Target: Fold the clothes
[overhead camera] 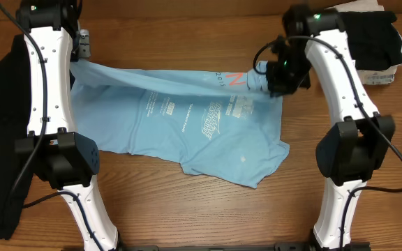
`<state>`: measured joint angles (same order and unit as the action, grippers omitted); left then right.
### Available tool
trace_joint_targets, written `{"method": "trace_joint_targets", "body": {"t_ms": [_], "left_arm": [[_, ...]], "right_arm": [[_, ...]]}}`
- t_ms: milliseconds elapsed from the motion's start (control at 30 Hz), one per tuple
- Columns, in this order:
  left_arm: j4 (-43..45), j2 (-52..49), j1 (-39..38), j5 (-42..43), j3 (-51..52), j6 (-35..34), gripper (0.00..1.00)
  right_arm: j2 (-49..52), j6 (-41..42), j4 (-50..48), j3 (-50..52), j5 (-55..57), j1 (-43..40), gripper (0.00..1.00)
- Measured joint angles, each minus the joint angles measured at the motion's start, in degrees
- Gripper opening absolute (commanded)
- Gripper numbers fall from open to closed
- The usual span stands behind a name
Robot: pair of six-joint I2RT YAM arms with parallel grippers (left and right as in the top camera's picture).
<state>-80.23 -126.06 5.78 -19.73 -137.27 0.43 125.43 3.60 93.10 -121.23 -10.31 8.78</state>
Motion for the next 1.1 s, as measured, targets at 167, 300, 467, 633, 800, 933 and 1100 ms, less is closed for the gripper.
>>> {"method": "trace_joint_targets", "body": {"t_ms": [167,300,467,633,800,933,1100], "left_arm": [[-0.4,0.0,0.0,0.5,1.7,0.0,0.18],[-0.6,0.0,0.0,0.7,5.9,0.3,0.87],[-0.8,0.0,0.0,0.9,8.7,0.4,1.0],[-2.2,0.0,0.0,2.3,6.8,-0.1,1.0],[-4.2,0.3,0.3,9.7,-4.3,-0.9,1.0],[-4.1,2.9,0.3,16.0,-11.4,-1.0,1.0],[-3.8,8.0,0.3,19.6,-14.4,-1.5,1.0]], "right_arm": [[-0.1,1.4,-7.0,13.3,-0.1,2.4,0.07],[-0.1,1.9,-9.9,19.2,-0.9,4.5,0.26],[-0.1,2.4,-11.0,19.6,-1.5,4.8,0.31],[-1.0,2.4,-11.6,19.2,-1.5,3.0,0.42],[-7.3,2.6,-20.2,18.7,-0.5,1.2,0.62],[-11.0,2.2,-28.7,17.7,1.5,1.1,0.65],[-9.8,2.4,-37.0,17.7,3.6,1.7,0.65]]}}
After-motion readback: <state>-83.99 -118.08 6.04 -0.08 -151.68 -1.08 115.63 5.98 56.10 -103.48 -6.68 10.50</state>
